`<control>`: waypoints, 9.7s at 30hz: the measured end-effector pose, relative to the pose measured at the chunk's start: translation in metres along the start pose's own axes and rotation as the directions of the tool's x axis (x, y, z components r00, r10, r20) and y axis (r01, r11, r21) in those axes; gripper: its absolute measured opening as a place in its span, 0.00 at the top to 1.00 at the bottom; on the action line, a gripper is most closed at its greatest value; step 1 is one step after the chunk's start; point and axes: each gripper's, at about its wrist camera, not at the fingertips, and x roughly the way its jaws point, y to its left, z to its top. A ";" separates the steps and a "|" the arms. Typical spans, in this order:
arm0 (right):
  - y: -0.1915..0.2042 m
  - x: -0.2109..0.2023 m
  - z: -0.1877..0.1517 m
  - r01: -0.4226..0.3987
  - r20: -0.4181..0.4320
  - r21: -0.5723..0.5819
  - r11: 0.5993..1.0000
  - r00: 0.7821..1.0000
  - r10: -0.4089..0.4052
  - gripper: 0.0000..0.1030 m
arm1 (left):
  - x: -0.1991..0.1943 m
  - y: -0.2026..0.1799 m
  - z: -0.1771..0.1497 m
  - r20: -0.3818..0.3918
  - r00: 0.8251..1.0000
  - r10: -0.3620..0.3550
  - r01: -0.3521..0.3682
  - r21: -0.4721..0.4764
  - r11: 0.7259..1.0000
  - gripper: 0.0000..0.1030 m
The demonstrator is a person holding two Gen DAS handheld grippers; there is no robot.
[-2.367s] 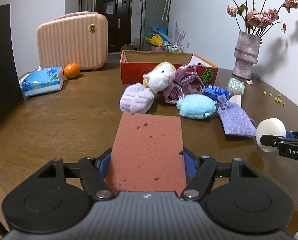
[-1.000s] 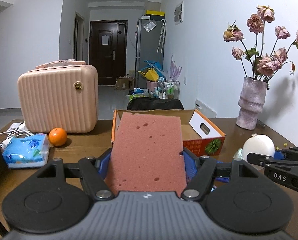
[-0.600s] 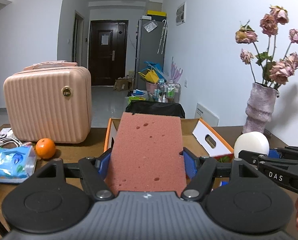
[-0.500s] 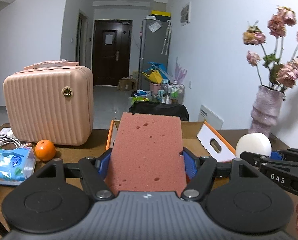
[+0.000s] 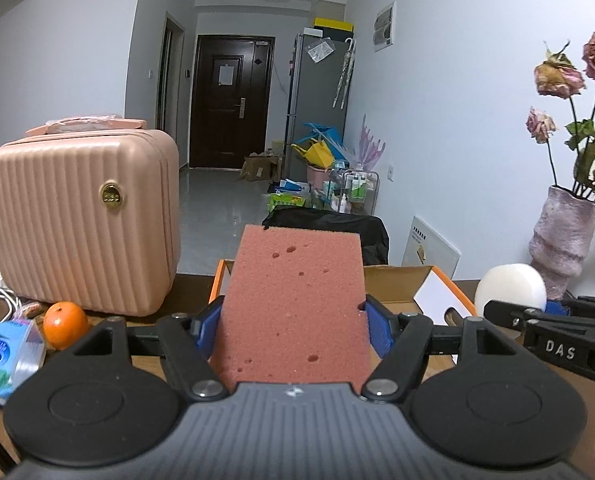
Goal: Organize soft objects
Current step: 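Carry the sponge in the left tool and the foam roll in the right tool to the cardboard box, then lower both held items into the box and open both tools, then lift both open tools out of the box and back toward the table, then move the right tool to the purple drawstring bag and close on it, then move the left tool to the light blue fluffy plush and close on it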
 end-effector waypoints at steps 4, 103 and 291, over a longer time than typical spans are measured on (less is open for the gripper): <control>-0.002 0.024 0.004 0.000 -0.035 -0.010 1.000 0.999 0.000 0.72 | 0.017 0.001 0.004 -0.008 1.000 0.015 -0.015 -0.001 1.000 0.32; 0.002 -0.045 -0.044 0.076 -0.024 -0.077 0.994 0.997 -0.078 0.00 | -0.052 -0.010 -0.049 0.024 0.998 0.054 -0.055 0.056 0.997 0.00; -0.052 -0.141 -0.169 0.094 0.003 0.130 0.987 0.995 -0.095 0.61 | -0.037 -0.105 -0.164 -0.305 0.951 -0.043 0.069 0.076 0.995 0.20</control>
